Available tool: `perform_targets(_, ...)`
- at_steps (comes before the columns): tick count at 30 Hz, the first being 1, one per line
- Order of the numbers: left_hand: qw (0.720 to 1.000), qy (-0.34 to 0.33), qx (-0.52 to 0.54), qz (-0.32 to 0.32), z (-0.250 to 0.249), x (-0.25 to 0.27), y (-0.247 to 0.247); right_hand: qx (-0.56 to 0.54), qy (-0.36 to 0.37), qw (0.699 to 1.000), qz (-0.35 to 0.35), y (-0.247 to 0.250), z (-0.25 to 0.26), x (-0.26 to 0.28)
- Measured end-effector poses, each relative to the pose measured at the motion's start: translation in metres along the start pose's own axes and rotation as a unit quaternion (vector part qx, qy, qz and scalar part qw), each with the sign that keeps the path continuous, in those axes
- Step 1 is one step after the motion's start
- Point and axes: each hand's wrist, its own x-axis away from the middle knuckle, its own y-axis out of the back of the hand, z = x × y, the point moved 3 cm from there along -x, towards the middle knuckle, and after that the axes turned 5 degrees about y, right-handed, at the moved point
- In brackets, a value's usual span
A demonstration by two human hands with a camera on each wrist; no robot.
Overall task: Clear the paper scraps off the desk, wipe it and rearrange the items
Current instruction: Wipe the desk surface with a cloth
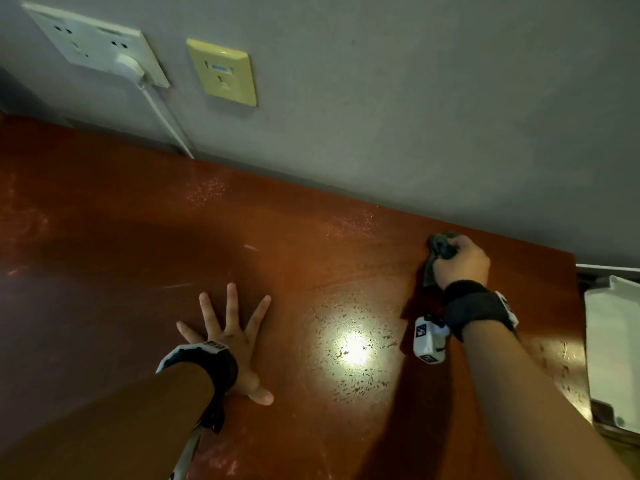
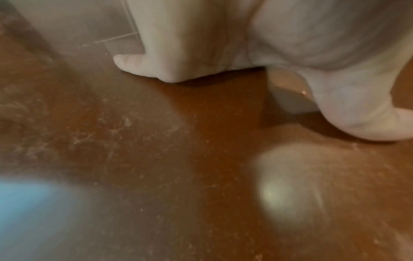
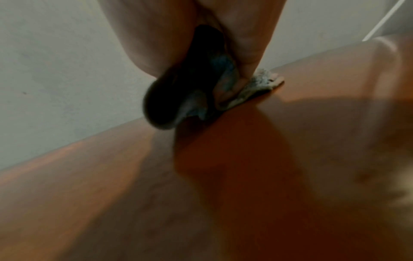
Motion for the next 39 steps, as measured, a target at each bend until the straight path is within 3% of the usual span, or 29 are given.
perform_targets(4, 1.000, 0.005, -0.001, -0.001, -0.001, 0.001, 0.000, -0.012, 0.034, 0.999, 0.013, -0.021, 0.040, 0.006)
perform_targets(12, 1.000, -0.004, 0.006, -0.002, 0.001, 0.000, 0.000, 0.001, 0.225, 0.965, 0.133, -0.100, 0.188, 0.078)
perform_targets(18, 1.000, 0.002, 0.005, 0.005, 0.000, 0.000, 0.002, -0.002, 0.292, 0.943, 0.160, -0.120, 0.215, 0.095)
perform_targets(21, 1.000, -0.008, 0.011, -0.001, 0.001, 0.000, 0.001, 0.001, 0.265, 0.952, 0.154, -0.108, 0.193, 0.076)
perform_targets(27, 1.000, -0.019, 0.019, -0.006, 0.002, 0.001, -0.002, 0.016, 0.126, 0.991, 0.047, -0.041, 0.099, -0.012)
perform_targets(31, 0.999, -0.027, 0.024, -0.012, 0.003, 0.000, -0.003, 0.006, 0.055, 0.998, 0.012, -0.023, 0.058, -0.033)
perform_targets(35, 0.999, -0.030, 0.025, -0.012, 0.003, -0.001, -0.003, -0.008, 0.033, 0.999, 0.014, -0.030, 0.070, -0.032)
perform_targets(39, 0.999, -0.033, 0.026, -0.007, 0.004, -0.002, -0.002, -0.004, 0.101, 0.994, 0.050, -0.050, 0.122, -0.015)
